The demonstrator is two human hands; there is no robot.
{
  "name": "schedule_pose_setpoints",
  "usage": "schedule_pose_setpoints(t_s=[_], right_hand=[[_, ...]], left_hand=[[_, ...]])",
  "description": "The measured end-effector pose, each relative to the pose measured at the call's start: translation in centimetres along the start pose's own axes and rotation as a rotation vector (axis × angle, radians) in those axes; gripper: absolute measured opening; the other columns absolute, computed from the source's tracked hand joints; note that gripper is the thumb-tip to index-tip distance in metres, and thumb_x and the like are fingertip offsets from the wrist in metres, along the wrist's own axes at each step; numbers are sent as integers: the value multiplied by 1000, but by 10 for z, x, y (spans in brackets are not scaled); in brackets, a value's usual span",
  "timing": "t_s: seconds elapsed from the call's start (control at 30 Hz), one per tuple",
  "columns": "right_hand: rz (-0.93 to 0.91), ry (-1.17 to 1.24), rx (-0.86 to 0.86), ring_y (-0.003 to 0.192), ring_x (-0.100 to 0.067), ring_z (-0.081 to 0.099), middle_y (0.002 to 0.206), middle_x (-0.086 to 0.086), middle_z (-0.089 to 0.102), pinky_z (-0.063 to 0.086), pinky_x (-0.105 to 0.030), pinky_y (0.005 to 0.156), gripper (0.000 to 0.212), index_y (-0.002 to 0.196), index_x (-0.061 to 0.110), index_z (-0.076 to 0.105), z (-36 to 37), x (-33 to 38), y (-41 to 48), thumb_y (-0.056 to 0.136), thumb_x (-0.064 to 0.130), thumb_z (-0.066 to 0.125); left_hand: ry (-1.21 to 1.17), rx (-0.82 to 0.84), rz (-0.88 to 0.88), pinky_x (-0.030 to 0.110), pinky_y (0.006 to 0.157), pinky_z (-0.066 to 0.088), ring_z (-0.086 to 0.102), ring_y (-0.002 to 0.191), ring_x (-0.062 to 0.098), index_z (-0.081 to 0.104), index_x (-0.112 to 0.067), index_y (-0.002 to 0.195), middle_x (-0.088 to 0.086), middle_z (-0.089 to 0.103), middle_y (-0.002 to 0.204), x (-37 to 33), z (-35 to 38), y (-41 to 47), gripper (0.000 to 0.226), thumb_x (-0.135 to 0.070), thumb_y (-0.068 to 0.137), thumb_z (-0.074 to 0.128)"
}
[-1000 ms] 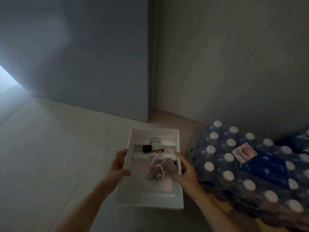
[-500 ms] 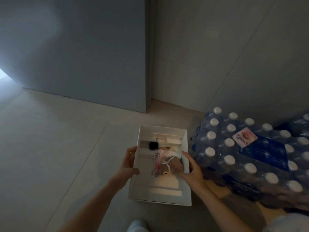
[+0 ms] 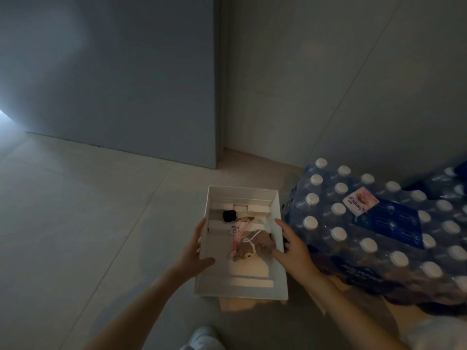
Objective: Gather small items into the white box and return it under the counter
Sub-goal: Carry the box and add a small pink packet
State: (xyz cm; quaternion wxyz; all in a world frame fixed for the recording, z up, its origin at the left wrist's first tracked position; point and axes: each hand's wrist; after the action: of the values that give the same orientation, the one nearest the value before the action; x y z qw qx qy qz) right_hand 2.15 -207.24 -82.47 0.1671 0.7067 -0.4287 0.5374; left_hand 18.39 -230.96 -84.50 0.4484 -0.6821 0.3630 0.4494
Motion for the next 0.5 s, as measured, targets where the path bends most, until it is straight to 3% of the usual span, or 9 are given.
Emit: schedule_pose_setpoints(t_s=[0.1, 0.23, 0.33, 0.43, 0.5], right_hand=[[-51, -15, -33, 113, -3, 53, 123, 14, 53, 46, -13, 83, 68, 122, 55, 41, -12, 22, -5, 83, 6, 67], [-193, -46, -135, 103, 3, 60, 115, 14, 64, 50, -12, 82, 53, 122, 38, 52, -45, 57, -6, 84, 3, 66], [-251, -78, -343, 104, 1, 60, 116, 11, 64, 51, -15, 85, 43, 120, 24, 60, -81, 74, -5, 84, 1, 65], [-254, -282, -601, 111, -11, 51, 119, 10, 55, 47, -30, 91, 42, 123, 20, 58, -120, 75, -3, 83, 8, 68], [-227, -525, -646, 118, -23, 38, 125, 2, 51, 41, -43, 94, 55, 130, 23, 51, -143, 67, 2, 80, 18, 72]], left_hand=[[-25, -67, 10, 43, 93, 52, 55, 120, 28, 11, -14, 149, 2, 44, 138, 6, 6, 3, 101, 23, 72, 64], [-39, -123, 16, 24, 80, 55, 60, 110, 18, 17, -26, 145, -1, 47, 131, 13, 11, 6, 100, 24, 72, 64], [-44, -143, 6, 16, 73, 54, 59, 104, 9, 17, -32, 141, -7, 48, 130, 15, 15, 9, 100, 23, 73, 64], [-29, -131, -4, 15, 74, 53, 58, 107, 13, 15, -33, 144, -13, 48, 128, 14, 20, 13, 102, 21, 73, 66], [-17, -128, -6, 15, 76, 53, 58, 107, 11, 15, -34, 144, -15, 48, 128, 13, 23, 15, 102, 20, 73, 66]])
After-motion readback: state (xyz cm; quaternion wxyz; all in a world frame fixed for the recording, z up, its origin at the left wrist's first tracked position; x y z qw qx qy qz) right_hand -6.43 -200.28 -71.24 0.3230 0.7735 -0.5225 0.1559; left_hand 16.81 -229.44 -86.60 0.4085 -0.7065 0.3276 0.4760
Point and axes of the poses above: each hand's wrist, its own y-axis towards the middle knuckle, its own z-axis out of the palm, x = y × z
